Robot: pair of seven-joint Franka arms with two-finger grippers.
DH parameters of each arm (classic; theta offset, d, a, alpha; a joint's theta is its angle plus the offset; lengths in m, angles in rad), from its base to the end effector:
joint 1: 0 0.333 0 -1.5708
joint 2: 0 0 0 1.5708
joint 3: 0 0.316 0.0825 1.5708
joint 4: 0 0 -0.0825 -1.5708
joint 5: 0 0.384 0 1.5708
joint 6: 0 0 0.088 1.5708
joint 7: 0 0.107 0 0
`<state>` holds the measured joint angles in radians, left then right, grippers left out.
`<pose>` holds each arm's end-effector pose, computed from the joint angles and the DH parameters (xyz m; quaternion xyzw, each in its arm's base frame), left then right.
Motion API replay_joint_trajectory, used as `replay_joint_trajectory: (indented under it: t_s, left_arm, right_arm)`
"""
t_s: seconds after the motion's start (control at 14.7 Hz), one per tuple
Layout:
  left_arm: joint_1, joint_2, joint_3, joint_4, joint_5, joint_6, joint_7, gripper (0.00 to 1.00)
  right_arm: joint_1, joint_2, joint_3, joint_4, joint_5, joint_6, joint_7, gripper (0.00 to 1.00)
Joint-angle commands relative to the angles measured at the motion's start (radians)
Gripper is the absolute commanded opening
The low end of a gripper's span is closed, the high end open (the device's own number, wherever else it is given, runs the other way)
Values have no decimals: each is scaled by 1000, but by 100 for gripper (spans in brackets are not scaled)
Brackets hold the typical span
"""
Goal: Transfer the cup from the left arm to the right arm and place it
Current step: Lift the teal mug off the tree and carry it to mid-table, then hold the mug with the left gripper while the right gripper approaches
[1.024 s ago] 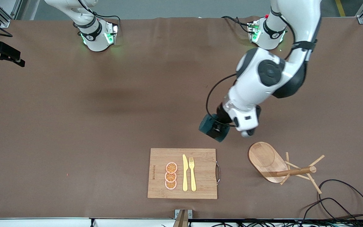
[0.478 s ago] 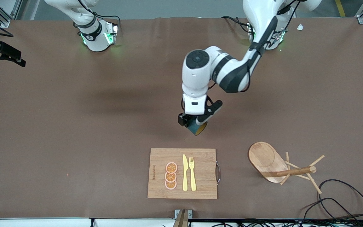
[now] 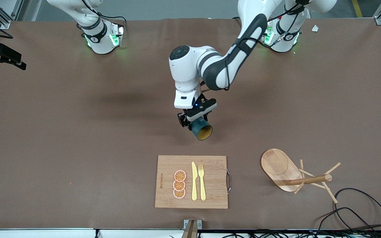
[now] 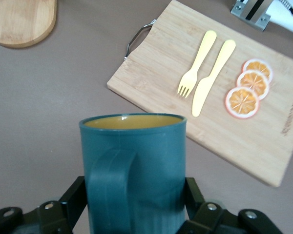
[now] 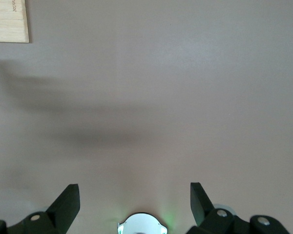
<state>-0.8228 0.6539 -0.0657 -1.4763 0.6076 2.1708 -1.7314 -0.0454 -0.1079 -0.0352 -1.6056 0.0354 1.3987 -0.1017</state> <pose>0.4794 -0.5415 0.3022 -0.9401 -0.2496 -0.2291 0.0388 0.5006 -0.0373 0.6513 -0.9985 -0.0129 0.0475 0.0239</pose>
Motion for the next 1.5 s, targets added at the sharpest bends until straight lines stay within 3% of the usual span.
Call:
replay_joint_trajectory:
  t_s: [0.0, 0.14, 0.41, 0.82, 1.02, 1.23, 1.43]
  left_arm:
    - [-62, 24, 17, 14, 131, -80, -52, 84]
    - [-91, 36, 15, 14, 193, -159, -103, 83]
    - [-154, 82, 15, 14, 328, -190, -267, 83]
    - [-223, 193, 15, 11, 596, -272, -503, 83]
    - [-242, 254, 14, 10, 734, -299, -554, 84]
    - [-251, 299, 14, 14, 811, -315, -560, 84]
    - [-262, 325, 14, 14, 903, -316, -643, 83]
  right_arm:
    - [-21, -19, 9, 2, 1, -3, 8, 100]
    - [-24, -16, 9, 6, 0, -4, 5, 100]
    - [-34, 7, 9, 6, 0, -3, 7, 100]
    - [-54, 161, 9, 18, 17, -3, -4, 100]
    - [-60, 221, 9, 38, -3, 5, -7, 100]
    - [-36, 221, 15, 30, 1, 6, 14, 100]
    - [21, 217, 18, 24, 44, -1, 275, 100]
